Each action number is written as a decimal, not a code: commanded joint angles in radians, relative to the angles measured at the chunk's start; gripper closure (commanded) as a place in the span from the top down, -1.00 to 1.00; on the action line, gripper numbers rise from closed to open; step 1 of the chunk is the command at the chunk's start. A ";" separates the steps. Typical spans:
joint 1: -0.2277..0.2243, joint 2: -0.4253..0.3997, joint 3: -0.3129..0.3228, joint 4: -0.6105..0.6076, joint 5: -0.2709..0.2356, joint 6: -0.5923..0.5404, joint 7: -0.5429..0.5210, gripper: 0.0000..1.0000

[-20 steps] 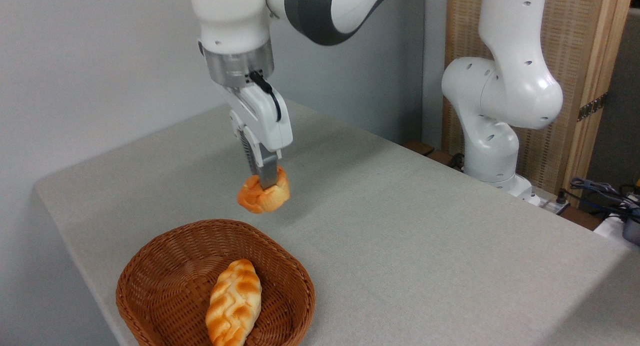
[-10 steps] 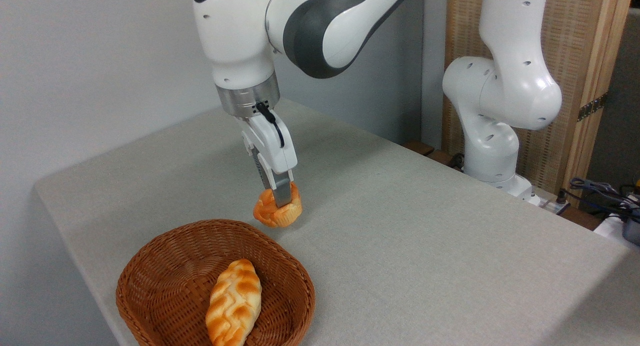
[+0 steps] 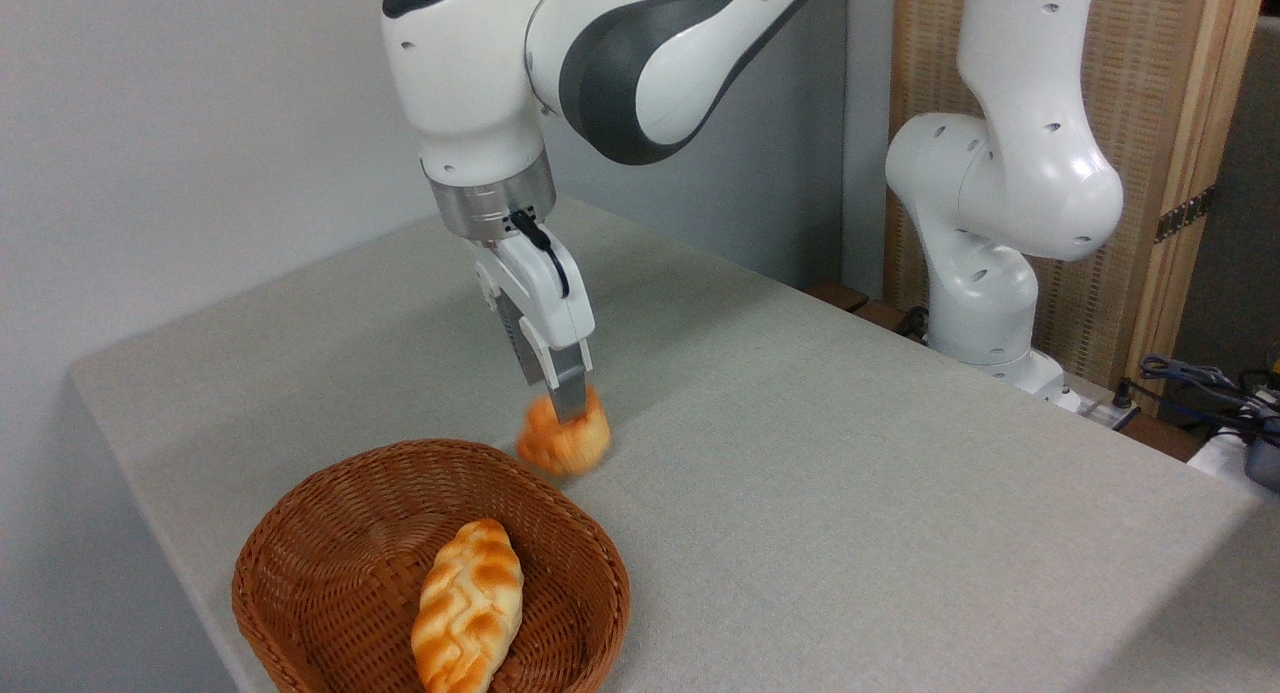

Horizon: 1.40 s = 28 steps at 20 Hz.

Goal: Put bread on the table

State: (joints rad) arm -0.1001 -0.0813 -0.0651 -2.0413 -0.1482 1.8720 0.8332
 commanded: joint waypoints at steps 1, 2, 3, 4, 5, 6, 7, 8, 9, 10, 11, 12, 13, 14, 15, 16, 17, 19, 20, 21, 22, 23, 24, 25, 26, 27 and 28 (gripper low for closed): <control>-0.013 -0.011 0.007 0.033 0.012 -0.043 -0.026 1.00; -0.013 -0.012 0.007 0.041 0.013 -0.057 -0.026 1.00; -0.013 -0.012 0.007 0.049 0.012 -0.063 -0.026 1.00; -0.013 -0.014 0.008 0.068 0.012 -0.079 -0.028 1.00; -0.013 -0.014 0.014 0.111 0.012 -0.108 -0.029 1.00; -0.013 -0.014 0.018 0.139 0.012 -0.128 -0.029 1.00; -0.012 -0.011 0.022 0.189 0.010 -0.167 -0.034 1.00; -0.010 -0.009 0.025 0.213 0.010 -0.181 -0.045 1.00; -0.007 -0.009 0.031 0.252 0.012 -0.192 -0.077 1.00; -0.006 -0.008 0.034 0.269 0.012 -0.192 -0.095 1.00; -0.003 -0.005 0.036 0.303 0.010 -0.191 -0.124 1.00; -0.001 0.001 0.036 0.323 0.010 -0.191 -0.131 1.00; -0.001 0.021 0.047 0.363 0.012 -0.192 -0.132 1.00; -0.001 0.043 0.057 0.404 0.010 -0.192 -0.141 1.00; -0.001 0.057 0.062 0.430 0.012 -0.195 -0.155 1.00; -0.001 0.069 0.067 0.447 0.013 -0.197 -0.166 1.00; -0.001 0.075 0.070 0.455 0.021 -0.207 -0.167 1.00; -0.003 0.092 0.070 0.475 0.068 -0.231 -0.163 1.00; -0.003 0.101 0.070 0.487 0.078 -0.241 -0.167 1.00; -0.003 0.103 0.068 0.489 0.079 -0.244 -0.167 1.00; -0.003 0.103 0.068 0.489 0.079 -0.244 -0.167 1.00; -0.003 0.103 0.070 0.489 0.081 -0.244 -0.167 1.00; -0.003 0.103 0.070 0.489 0.081 -0.244 -0.167 1.00; -0.003 0.103 0.071 0.489 0.081 -0.244 -0.167 1.00; -0.003 0.103 0.071 0.489 0.081 -0.244 -0.167 1.00; -0.001 0.103 0.073 0.489 0.081 -0.244 -0.167 1.00; -0.003 0.103 0.073 0.489 0.082 -0.247 -0.169 1.00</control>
State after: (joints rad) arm -0.0939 0.0152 -0.0031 -1.5803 -0.0840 1.6609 0.6857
